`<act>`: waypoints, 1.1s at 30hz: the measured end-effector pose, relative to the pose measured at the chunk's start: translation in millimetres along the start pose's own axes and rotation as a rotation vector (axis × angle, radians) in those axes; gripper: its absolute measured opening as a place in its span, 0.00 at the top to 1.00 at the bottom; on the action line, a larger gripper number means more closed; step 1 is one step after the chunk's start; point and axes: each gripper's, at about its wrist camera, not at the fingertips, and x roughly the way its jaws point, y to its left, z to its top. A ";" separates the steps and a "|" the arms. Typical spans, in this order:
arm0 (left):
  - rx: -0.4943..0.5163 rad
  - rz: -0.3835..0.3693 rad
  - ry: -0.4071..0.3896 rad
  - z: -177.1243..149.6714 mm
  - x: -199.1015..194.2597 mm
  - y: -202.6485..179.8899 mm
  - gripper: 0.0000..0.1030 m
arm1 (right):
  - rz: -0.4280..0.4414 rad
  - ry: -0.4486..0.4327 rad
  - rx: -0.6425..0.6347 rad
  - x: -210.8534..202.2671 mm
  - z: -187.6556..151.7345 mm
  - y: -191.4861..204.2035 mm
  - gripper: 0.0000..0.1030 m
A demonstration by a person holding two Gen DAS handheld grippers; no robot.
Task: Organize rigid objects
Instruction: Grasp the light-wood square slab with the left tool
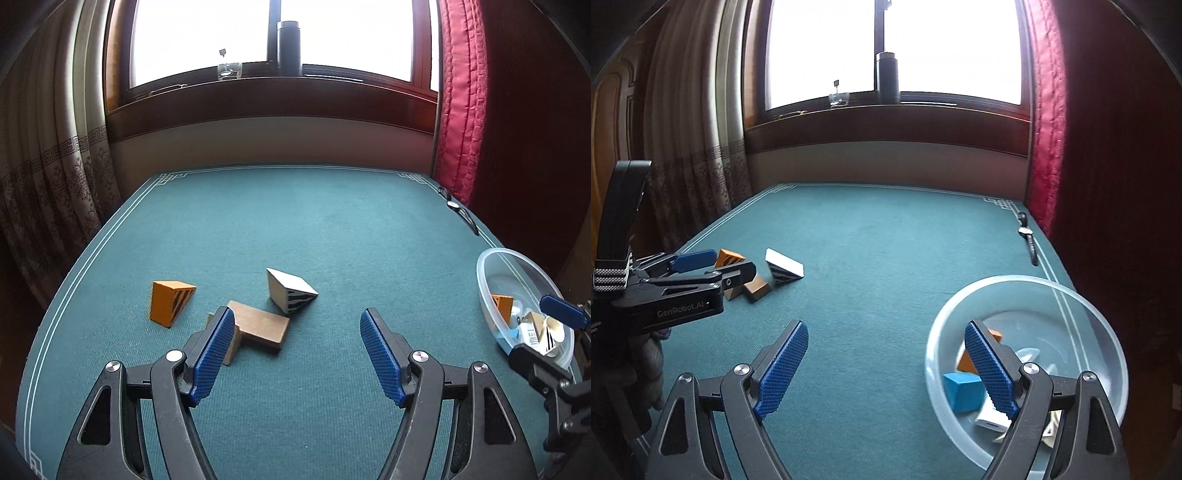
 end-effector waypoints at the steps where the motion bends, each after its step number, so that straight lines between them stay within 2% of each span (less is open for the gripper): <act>1: -0.009 0.005 0.001 -1.2 0.5 5.5 0.31 | 0.021 0.018 -0.006 5.3 -0.5 6.0 0.13; 5: -0.039 0.027 0.012 -6.1 5.5 24.9 0.32 | 0.082 0.085 -0.005 25.9 -3.2 23.8 0.13; 11: -0.086 0.035 0.060 -12.3 23.3 49.3 0.38 | 0.118 0.125 0.005 42.9 -4.7 37.0 0.13; 16: -0.100 0.031 0.117 -18.4 43.3 59.5 0.54 | 0.135 0.153 0.013 56.5 -2.9 46.2 0.13; 18: -0.096 0.029 0.127 -18.9 48.7 60.1 0.57 | 0.141 0.162 0.019 60.3 -3.5 47.6 0.13; 25: -0.098 0.002 0.143 -15.6 59.1 62.0 0.63 | 0.151 0.182 0.029 69.3 -4.7 51.8 0.13; 33: -0.098 -0.014 0.143 -15.4 57.0 63.7 0.65 | 0.167 0.194 0.030 76.4 -2.5 56.3 0.13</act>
